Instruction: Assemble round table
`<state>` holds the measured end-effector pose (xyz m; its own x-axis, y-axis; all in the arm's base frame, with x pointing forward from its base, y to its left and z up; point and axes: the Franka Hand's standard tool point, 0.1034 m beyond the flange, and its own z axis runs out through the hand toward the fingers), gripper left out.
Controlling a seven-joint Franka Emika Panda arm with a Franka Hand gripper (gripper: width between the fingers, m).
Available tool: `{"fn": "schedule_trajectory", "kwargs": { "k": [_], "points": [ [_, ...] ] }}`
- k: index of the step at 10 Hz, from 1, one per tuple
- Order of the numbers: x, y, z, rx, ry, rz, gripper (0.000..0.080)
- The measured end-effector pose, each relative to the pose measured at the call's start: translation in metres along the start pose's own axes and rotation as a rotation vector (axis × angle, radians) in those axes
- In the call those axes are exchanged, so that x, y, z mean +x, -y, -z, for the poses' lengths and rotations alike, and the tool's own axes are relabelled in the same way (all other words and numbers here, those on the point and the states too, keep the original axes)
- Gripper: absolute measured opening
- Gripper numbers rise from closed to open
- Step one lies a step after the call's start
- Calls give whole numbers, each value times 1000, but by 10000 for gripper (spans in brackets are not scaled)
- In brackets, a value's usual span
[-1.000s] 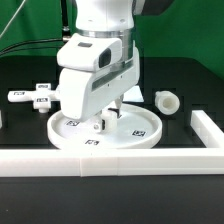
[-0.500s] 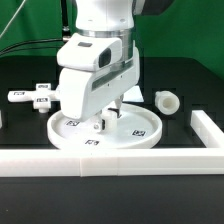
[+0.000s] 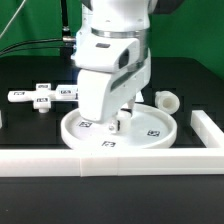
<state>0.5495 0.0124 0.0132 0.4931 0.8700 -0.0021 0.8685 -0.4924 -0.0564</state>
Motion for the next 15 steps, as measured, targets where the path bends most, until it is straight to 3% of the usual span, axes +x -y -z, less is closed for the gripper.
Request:
{"fn": "schedule_trajectory", "kwargs": {
  "k": [4, 8, 9, 10, 13, 15],
  "points": [
    [31, -2, 0, -12, -31, 34, 407],
    [33, -1, 0, -13, -32, 38, 407],
    [33, -1, 0, -13, -31, 38, 568],
    [33, -1, 0, -13, -32, 37, 624],
    [19, 6, 28, -49, -39, -95, 648],
    [11, 26, 43, -65, -50, -257, 649]
  ]
}}
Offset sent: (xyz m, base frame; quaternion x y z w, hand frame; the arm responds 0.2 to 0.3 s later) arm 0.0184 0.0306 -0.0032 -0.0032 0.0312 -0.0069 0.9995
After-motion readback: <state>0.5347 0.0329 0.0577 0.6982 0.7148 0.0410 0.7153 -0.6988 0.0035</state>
